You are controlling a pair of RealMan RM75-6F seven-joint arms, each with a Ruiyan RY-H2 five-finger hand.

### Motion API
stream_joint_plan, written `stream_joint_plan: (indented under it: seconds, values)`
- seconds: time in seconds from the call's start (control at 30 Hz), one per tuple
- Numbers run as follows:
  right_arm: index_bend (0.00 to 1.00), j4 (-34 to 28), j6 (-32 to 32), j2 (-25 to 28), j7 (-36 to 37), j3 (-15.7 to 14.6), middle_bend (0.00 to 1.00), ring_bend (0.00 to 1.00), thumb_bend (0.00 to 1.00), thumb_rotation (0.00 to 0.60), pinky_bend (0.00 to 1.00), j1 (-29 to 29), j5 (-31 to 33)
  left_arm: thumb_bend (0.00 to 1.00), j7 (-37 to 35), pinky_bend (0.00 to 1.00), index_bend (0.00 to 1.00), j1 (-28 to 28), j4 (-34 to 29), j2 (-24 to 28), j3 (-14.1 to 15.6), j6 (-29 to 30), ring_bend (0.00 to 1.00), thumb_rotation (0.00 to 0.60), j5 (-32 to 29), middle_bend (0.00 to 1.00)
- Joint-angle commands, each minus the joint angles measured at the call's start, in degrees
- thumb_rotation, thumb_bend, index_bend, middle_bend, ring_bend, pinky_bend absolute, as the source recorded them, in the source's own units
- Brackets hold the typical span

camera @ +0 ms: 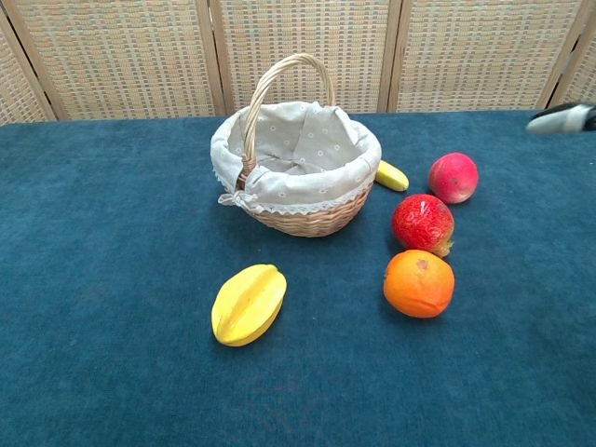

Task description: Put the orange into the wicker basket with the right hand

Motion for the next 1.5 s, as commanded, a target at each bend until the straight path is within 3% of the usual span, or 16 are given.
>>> stream_joint_plan:
  seconds: [0.03, 0.27, 0.53, 0.67, 0.73, 0.83, 0.93, 1.0, 1.1, 1.3, 1.4, 1.5]
  values:
    - [0.07, 3.27, -8.27, -3.59, 2.1, 0.34, 0.0, 0.0, 0.0, 0.6, 0.0, 6.58, -0.66, 0.0, 1.27, 0.0, 0.0, -0.86, -0.36, -0.51, -0.77, -1.55, 0.0, 0.6, -1.83, 0.0]
    - [0.07, 6.17, -17.63, -8.1, -2.98, 0.3, 0.0, 0.0, 0.0, 0.6, 0.0, 12.24, 2.34, 0.0, 3.5, 0.0, 0.0, -2.6, -0.38, -1.41, -2.25, -5.02, 0.0, 0.6, -6.57, 0.0]
    - [0.09, 11.38, -19.73, -14.57, -6.16, 0.23, 0.02, 0.0, 0.0, 0.6, 0.01, 15.73, 3.29, 0.0, 4.94, 0.0, 0.0, -3.35, -0.41, -2.0, -2.9, -6.06, 0.0, 0.6, -8.67, 0.0]
    - [0.13, 14.26, -20.95, -17.51, -7.53, 0.2, 0.06, 0.0, 0.0, 0.6, 0.08, 17.11, 4.63, 0.0, 5.32, 0.0, 0.0, -3.44, -0.5, -2.13, -2.66, -6.09, 0.0, 0.6, -8.47, 0.0]
    - [0.15, 15.44, -20.86, -18.64, -7.74, -0.18, 0.08, 0.0, 0.0, 0.6, 0.13, 17.63, 4.59, 0.0, 5.37, 0.0, 0.0, -3.47, -0.49, -2.15, -2.62, -6.07, 0.0, 0.6, -8.46, 0.0]
    - [0.23, 17.95, -19.33, -20.77, -7.2, -0.31, 0.18, 0.09, 0.04, 0.6, 0.32, 18.26, 4.12, 0.0, 5.4, 0.0, 0.0, -3.52, -0.51, -2.16, -2.54, -6.1, 0.0, 0.6, -8.46, 0.0]
    - [0.37, 19.73, -16.22, -22.29, -4.77, -0.63, 0.36, 0.3, 0.22, 0.6, 0.58, 18.39, 3.04, 0.0, 5.29, 0.0, 0.0, -3.48, -0.54, -2.12, -2.45, -5.99, 0.0, 0.6, -8.38, 0.0]
    - [0.43, 19.59, -13.67, -22.31, -1.38, -1.13, 0.44, 0.37, 0.31, 0.6, 0.64, 18.23, 2.37, 0.0, 5.22, 0.0, 0.0, -3.5, -0.6, -2.07, -2.49, -5.92, 0.0, 0.6, -8.44, 0.0]
    - [0.48, 17.21, -10.73, -20.39, 2.75, -1.07, 0.49, 0.4, 0.39, 0.6, 0.65, 18.24, 2.07, 0.0, 5.13, 0.0, 0.0, -3.61, -0.56, -2.02, -2.45, -6.18, 0.0, 0.6, -8.67, 0.0]
    - [0.48, 10.55, -7.26, -14.91, 4.68, 1.21, 0.5, 0.41, 0.41, 0.6, 0.66, 18.67, 2.93, 0.0, 4.55, 0.0, 0.0, -3.72, -0.67, -1.7, -2.45, -6.31, 0.0, 0.6, -8.77, 0.0]
    - [0.48, 6.7, -7.44, -11.87, 4.73, 4.36, 0.5, 0.41, 0.41, 0.6, 0.66, 19.63, 5.87, 0.0, 4.15, 0.0, 0.0, -3.81, -0.73, -1.49, -2.43, -6.53, 0.0, 0.6, -8.89, 0.0]
    - [0.48, 4.06, -11.62, -10.49, 4.43, 10.18, 0.5, 0.41, 0.42, 0.6, 0.66, 22.17, 14.16, 0.0, 3.67, 0.0, 0.0, -3.98, -0.89, -1.2, -2.45, -6.76, 0.0, 0.6, -8.92, 0.0]
